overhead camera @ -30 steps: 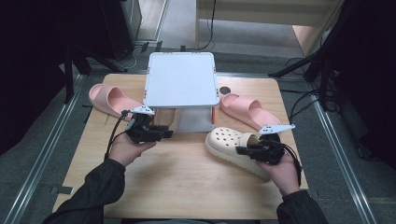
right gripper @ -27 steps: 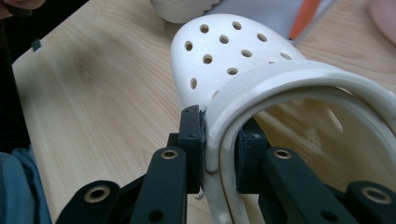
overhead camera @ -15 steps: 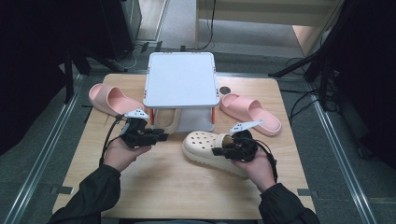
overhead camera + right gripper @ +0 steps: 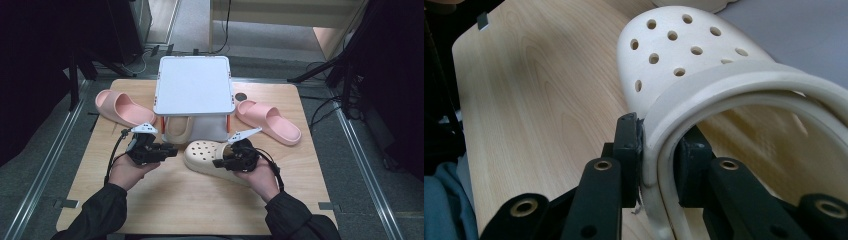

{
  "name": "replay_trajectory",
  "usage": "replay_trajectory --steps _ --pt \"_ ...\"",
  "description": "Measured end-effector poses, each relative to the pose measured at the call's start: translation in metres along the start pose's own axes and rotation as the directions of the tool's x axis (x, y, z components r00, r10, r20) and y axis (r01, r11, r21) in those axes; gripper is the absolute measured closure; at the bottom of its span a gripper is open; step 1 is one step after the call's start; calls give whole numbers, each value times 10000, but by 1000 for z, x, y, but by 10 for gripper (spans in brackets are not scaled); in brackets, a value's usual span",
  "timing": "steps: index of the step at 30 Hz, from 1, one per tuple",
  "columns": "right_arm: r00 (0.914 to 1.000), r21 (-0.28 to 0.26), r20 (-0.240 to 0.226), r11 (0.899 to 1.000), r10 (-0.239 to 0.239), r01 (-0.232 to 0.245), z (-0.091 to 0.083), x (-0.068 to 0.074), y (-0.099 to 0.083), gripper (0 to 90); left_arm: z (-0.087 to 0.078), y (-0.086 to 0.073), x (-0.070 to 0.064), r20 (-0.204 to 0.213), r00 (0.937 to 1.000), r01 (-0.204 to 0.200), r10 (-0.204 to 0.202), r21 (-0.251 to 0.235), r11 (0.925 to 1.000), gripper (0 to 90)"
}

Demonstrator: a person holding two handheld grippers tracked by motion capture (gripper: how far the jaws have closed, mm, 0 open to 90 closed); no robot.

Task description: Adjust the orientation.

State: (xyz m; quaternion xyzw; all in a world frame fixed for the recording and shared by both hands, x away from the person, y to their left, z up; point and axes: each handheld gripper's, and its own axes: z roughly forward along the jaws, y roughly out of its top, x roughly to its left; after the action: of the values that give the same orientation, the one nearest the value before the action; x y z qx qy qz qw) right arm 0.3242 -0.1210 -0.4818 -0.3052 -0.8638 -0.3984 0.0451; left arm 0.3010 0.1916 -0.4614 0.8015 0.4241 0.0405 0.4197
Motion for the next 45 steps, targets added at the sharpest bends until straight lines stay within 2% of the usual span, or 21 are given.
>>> replay_trajectory --steps 3,5,7,10,12,13,16,17,19,21,23,25,28,34,38,42,43,45 --pt "10000 -229 47 9997 -57 58 -4 -1 1 669 0 0 -1 -9 10000 14 -14 -30 10000 660" --pt "9998 -479 157 9988 73 -66 -11 -3 1 631 0 0 -2 -23 10000 -5 5 -85 10000 661" --pt "9994 -658 51 9972 353 -349 -21 -5 1 619 0 0 -3 -29 10000 -31 30 -132 9999 668" --pt "9996 -851 87 9960 276 -268 -30 -6 -1 625 1 1 -4 -34 9999 -118 118 -61 9999 677" --pt "9997 -1223 134 9923 196 -178 -42 -7 -1 671 2 1 -7 -80 9999 -154 153 -128 9998 692" --pt "9995 -1417 304 9899 110 -66 -49 -9 -1 741 3 1 -9 -66 9997 -216 215 -145 9997 714" --pt "9984 -1520 550 9884 115 -30 -54 -17 0 860 4 1 -11 -66 9998 -207 207 -135 9997 740" --pt "9984 -1517 536 9884 199 -115 -55 -20 2 900 7 -1 -13 45 9999 -130 130 -20 9999 740" --pt "9979 -1520 652 9883 14 86 -55 -23 6 900 9 -5 -16 177 9998 6 -4 -79 10000 745" --pt "9954 -1535 940 9877 -170 314 -54 -29 10 900 13 -7 -21 109 9999 -113 112 61 9999 758" --pt "9941 -1611 1083 9868 -14 189 -51 -39 12 900 17 -8 -24 194 9998 -85 83 106 9999 770" --pt "9913 -1337 1310 9905 -149 326 -45 -48 15 900 22 -9 -28 214 9997 -152 148 187 9997 770" --pt "9923 -1059 1235 9942 -40 172 -36 -57 16 900 29 -11 -31 254 9996 -129 124 207 9997 770" --pt "9914 -921 1302 9955 -112 234 -26 -59 17 900 42 -16 -34 301 9995 -67 55 375 9993 769" --pt "9912 -906 1315 9956 -130 251 -24 -58 17 900 49 -17 -35 211 9996 -192 181 510 9985 770" --pt "9911 -920 1319 9954 -151 275 -24 -57 16 900 54 -18 -34 178 9997 -150 140 574 9982 769" --pt "9912 -935 1319 9954 -90 215 -24 -57 16 900 55 -18 -33 342 9993 -132 113 545 9984 769" --pt "9914 -948 1310 9953 -78 203 -24 -57 16 900 56 -17 -34 325 9992 -231 215 497 9985 769"
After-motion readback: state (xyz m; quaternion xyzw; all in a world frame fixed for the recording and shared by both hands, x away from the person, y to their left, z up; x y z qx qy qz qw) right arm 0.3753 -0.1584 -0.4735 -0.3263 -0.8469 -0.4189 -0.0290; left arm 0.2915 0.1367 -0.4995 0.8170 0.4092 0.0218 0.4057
